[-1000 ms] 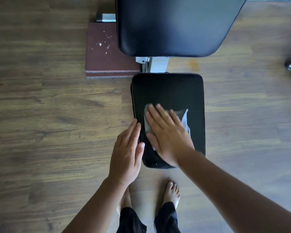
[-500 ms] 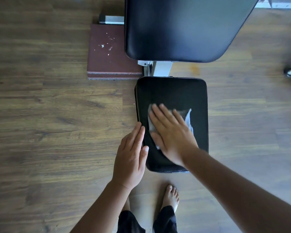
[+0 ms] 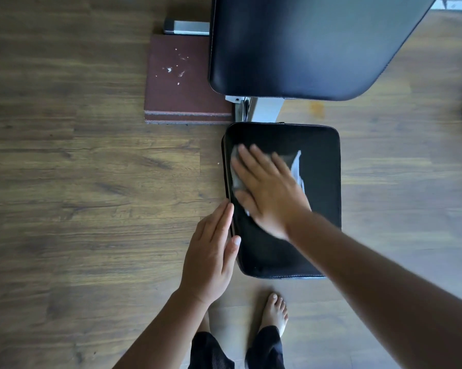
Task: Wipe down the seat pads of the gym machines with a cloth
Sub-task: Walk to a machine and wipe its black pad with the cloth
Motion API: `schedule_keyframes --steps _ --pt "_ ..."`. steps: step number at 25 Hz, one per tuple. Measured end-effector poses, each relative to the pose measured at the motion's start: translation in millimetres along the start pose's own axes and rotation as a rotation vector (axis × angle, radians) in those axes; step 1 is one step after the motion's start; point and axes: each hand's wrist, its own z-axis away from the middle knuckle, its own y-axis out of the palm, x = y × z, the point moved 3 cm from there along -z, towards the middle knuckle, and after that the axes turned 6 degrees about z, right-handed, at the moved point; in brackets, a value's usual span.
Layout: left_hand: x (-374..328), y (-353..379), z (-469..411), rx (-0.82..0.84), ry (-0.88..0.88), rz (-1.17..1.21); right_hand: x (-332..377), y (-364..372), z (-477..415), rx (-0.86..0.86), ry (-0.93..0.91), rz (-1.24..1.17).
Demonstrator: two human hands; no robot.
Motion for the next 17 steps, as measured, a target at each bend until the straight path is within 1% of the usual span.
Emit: schedule_keyframes --steps 2,3,4,7,9,11,14,15,17 --pt "-1 0 1 0.001 0.004 0.018 14 6 49 0.012 -0.073 -0.017" --pt "-2 1 2 0.003 0.005 0.026 10 7 47 0.03 -0.087 -0.024" --pt "-2 1 2 0.005 0.005 0.03 2 5 29 0.037 -0.08 -0.03" --pt "-2 1 2 0.002 0.007 0.029 -23 -12 -60 0.028 0.069 -0.015" --pt "-1 2 1 -0.003 0.0 0.025 -30 -15 -80 0.023 0.114 -0.034" --pt "-3 3 3 -0.004 -0.003 0.03 -14 -6 -41 -0.007 0.08 -0.03" --pt "-2 3 6 0.002 -0.005 0.036 17 10 56 0.009 -0.024 -0.027" --pt "-1 3 7 0.005 -0.009 0.039 18 10 68 0.018 -0.045 -0.029" --pt "-1 3 8 0.007 -0.026 0.044 9 8 47 0.039 -0.06 -0.054"
